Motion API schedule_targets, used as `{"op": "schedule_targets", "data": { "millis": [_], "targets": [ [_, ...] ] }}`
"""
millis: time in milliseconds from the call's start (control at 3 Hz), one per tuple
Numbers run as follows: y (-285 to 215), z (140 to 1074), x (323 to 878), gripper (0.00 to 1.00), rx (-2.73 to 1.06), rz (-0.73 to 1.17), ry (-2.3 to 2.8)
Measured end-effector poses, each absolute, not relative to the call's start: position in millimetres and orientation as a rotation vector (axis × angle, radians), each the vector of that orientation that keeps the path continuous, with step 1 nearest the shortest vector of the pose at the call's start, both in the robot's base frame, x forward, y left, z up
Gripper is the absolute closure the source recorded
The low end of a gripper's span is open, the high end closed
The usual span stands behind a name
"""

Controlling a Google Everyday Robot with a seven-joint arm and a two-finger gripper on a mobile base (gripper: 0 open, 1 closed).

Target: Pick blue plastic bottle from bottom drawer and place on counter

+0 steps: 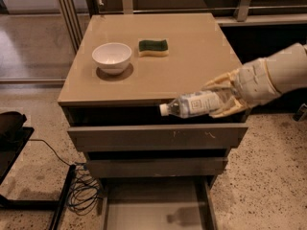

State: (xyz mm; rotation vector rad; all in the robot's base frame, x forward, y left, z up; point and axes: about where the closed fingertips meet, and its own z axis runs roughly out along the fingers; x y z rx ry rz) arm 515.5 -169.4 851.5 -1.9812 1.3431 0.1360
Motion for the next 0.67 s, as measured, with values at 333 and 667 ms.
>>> {"op": "schedule_targets", "data": {
  "millis": [333, 667],
  "targets": [
    [-153.6, 877.9, 532.6, 1.0, -1.981, 0.111, 1.282],
    [-155.0, 877.4, 532.1, 1.0, -1.98, 0.11, 1.285]
  ]
}}
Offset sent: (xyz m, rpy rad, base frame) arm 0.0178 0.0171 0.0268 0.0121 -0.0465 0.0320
